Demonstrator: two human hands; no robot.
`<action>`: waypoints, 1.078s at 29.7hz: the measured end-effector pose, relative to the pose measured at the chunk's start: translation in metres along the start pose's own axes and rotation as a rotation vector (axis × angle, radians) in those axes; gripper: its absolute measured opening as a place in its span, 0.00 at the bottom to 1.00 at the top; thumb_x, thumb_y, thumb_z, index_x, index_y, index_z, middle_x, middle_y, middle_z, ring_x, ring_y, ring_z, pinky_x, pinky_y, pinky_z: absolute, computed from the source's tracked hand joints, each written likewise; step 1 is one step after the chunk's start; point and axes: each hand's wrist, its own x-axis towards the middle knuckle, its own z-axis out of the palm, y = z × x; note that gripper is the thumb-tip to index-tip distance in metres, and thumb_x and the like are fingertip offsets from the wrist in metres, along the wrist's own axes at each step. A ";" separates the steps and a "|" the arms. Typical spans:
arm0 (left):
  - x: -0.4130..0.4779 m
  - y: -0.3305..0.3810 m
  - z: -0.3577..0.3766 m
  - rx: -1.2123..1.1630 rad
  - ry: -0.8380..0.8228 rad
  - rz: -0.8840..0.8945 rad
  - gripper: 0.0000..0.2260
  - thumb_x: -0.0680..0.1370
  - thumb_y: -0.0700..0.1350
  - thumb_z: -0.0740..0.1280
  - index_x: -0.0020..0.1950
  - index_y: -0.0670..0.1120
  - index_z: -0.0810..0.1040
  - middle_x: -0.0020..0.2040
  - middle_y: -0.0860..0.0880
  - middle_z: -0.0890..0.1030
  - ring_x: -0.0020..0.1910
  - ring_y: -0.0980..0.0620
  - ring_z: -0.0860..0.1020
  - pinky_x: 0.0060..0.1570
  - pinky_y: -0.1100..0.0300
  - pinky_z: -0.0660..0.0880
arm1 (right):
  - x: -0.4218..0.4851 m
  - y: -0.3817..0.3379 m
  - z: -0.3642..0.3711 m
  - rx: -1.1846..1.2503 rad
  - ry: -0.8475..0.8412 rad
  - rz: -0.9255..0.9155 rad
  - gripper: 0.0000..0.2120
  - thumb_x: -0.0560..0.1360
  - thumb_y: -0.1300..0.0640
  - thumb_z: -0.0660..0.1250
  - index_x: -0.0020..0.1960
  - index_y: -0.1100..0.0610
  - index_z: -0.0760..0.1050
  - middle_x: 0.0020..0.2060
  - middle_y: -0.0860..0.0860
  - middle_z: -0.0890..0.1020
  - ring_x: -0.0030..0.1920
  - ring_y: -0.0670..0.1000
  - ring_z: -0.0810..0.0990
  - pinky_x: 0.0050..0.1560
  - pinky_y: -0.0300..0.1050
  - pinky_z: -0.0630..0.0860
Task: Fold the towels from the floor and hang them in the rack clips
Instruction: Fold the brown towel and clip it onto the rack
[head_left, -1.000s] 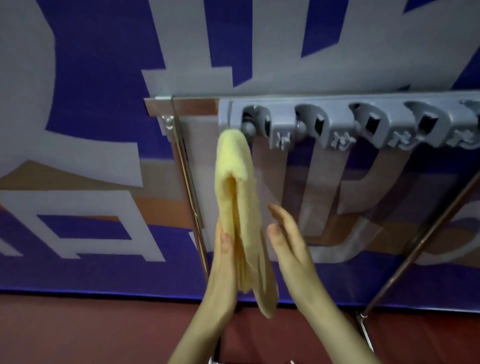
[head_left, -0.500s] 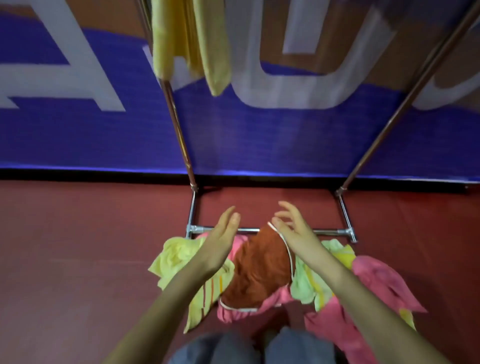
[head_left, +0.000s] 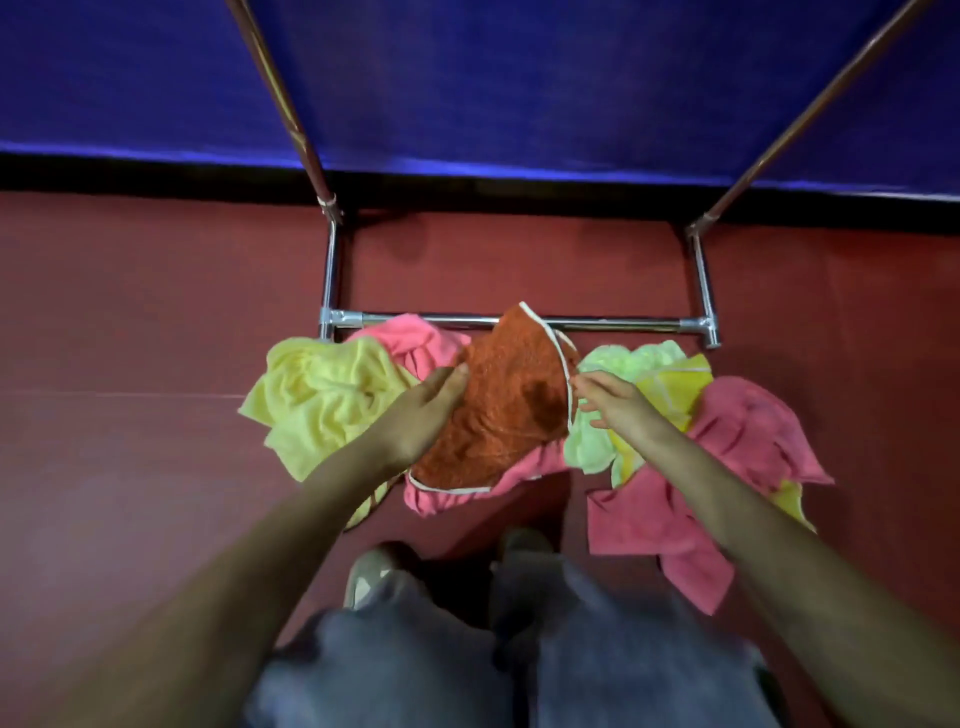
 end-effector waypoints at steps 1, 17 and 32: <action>0.002 -0.002 0.003 0.005 -0.018 -0.003 0.22 0.79 0.56 0.50 0.68 0.48 0.67 0.66 0.46 0.73 0.65 0.53 0.69 0.60 0.65 0.60 | 0.005 0.007 0.000 0.011 0.012 0.026 0.12 0.77 0.59 0.58 0.55 0.64 0.74 0.49 0.67 0.75 0.45 0.52 0.71 0.37 0.35 0.67; 0.088 -0.090 0.040 -0.025 -0.141 -0.149 0.23 0.79 0.56 0.52 0.71 0.48 0.63 0.71 0.49 0.67 0.71 0.53 0.63 0.68 0.64 0.54 | 0.094 0.128 0.049 -0.456 -0.022 0.058 0.15 0.73 0.66 0.63 0.59 0.65 0.75 0.68 0.64 0.65 0.69 0.57 0.64 0.59 0.18 0.51; 0.077 -0.089 0.035 -0.098 -0.127 -0.147 0.24 0.78 0.56 0.54 0.71 0.46 0.65 0.71 0.50 0.68 0.70 0.56 0.64 0.70 0.64 0.55 | 0.103 0.118 0.044 -0.682 0.035 0.077 0.17 0.74 0.59 0.61 0.63 0.58 0.72 0.69 0.53 0.68 0.69 0.59 0.63 0.69 0.47 0.59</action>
